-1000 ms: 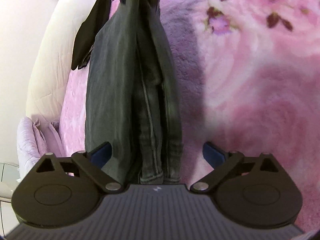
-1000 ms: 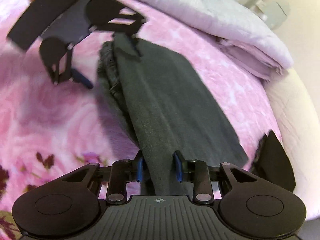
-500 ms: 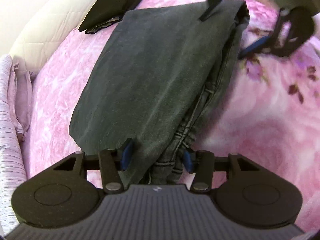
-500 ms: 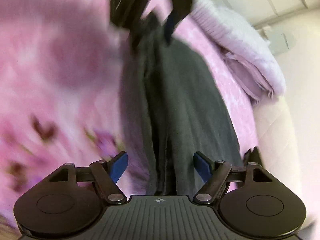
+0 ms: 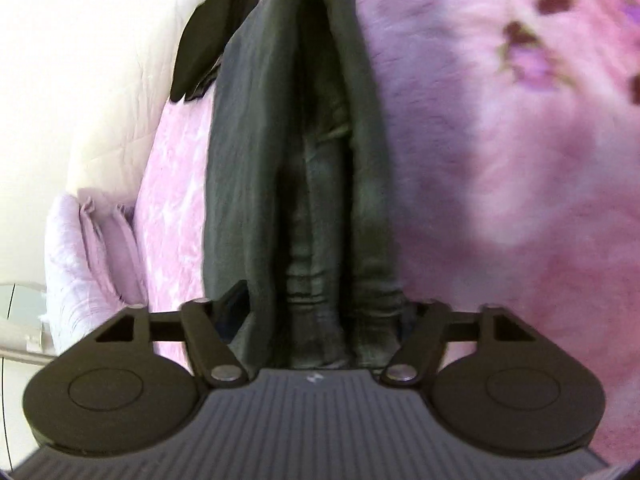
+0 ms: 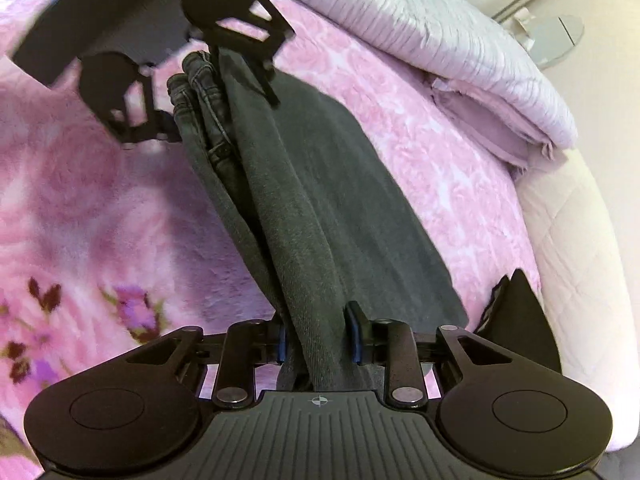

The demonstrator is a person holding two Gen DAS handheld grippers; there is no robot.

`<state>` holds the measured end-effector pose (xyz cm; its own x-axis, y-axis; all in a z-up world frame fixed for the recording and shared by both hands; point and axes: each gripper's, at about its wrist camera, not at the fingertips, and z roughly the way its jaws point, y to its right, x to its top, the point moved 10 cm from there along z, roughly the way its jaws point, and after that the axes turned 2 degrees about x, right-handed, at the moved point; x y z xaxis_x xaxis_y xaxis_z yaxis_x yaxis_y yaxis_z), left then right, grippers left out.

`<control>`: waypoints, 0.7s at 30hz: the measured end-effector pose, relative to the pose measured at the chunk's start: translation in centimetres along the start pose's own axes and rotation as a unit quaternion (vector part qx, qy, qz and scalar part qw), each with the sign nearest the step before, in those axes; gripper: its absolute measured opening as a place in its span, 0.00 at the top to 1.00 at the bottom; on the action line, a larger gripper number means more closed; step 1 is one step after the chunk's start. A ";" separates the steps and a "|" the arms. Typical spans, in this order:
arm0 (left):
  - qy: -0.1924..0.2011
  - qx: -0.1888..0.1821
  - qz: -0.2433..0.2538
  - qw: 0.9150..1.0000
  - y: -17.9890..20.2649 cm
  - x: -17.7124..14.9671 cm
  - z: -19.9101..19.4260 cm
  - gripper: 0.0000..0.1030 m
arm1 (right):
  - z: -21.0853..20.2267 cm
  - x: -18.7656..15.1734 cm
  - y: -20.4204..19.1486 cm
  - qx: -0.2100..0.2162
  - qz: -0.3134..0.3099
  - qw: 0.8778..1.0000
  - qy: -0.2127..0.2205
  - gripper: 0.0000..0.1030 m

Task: Fold clothes
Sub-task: 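Lift the folded jeans with both grippers and carry it onto the black garment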

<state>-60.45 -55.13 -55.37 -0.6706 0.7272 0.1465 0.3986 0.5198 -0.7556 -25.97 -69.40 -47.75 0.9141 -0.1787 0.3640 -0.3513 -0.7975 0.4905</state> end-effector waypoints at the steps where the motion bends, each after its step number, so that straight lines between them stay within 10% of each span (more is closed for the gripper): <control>1: -0.001 -0.010 -0.011 1.000 -0.5 0.1 -0.1 0.50 | -0.3 -0.1 0.2 0.002 -0.006 1.000 0.001 0.74; 5: -0.009 -0.033 -0.010 0.999 -1.9 0.2 -1.6 0.67 | -0.3 -0.9 0.2 0.018 -0.036 0.999 0.004 0.76; 21: -0.047 -0.121 -0.045 0.990 -5.8 5.2 -10.8 0.69 | -8.9 -2.0 3.3 0.077 -0.060 0.995 0.015 0.79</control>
<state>-59.52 -49.51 -43.27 -0.7617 0.6332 0.1373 0.4652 0.6820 -0.5644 -30.71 -66.54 -39.85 0.9407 -0.0610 0.3338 -0.2020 -0.8911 0.4064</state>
